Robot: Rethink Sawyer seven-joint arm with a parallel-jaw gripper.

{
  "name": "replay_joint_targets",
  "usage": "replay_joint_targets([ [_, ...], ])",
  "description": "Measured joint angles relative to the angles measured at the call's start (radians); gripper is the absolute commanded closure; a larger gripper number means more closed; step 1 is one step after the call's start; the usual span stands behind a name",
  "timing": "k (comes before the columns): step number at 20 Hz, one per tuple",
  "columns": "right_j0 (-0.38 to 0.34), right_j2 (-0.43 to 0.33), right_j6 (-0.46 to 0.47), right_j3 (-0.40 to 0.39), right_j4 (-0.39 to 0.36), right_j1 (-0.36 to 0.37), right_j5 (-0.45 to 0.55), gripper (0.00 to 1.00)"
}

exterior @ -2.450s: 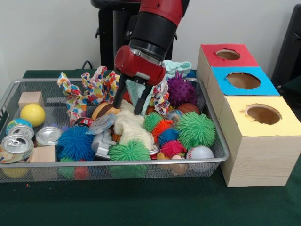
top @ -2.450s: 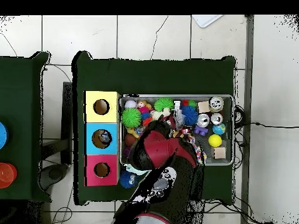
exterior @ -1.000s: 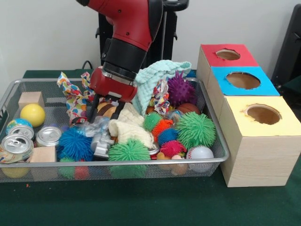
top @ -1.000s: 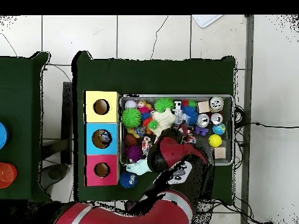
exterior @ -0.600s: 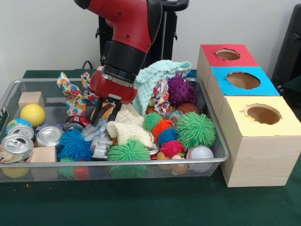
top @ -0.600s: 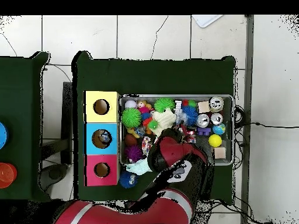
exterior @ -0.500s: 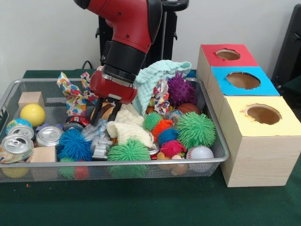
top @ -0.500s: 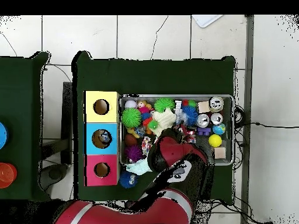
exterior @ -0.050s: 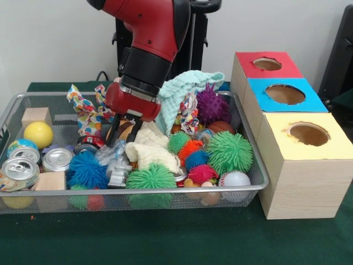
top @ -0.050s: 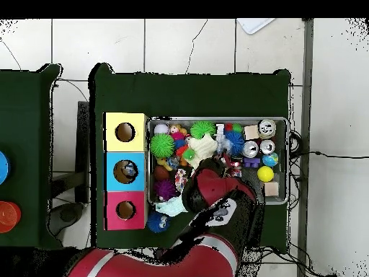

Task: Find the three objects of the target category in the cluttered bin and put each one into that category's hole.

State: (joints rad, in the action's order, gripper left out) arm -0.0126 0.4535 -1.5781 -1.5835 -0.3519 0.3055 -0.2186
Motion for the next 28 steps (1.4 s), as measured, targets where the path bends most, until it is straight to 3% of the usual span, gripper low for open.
replay_joint_targets([
  [6, 0.001, -0.014, 0.0, -0.035, -0.008, 0.099, 0.106, 1.0],
  [11, 0.002, -0.032, 0.0, -0.078, -0.008, 0.212, 0.292, 1.0],
  [15, 0.002, -0.042, 0.0, -0.095, -0.008, 0.258, 0.362, 1.0],
  [21, 0.002, -0.065, 0.0, -0.109, -0.008, 0.287, 0.369, 1.0],
  [28, -0.028, -0.156, 0.0, -0.158, 0.01, 0.322, 0.369, 1.0],
])
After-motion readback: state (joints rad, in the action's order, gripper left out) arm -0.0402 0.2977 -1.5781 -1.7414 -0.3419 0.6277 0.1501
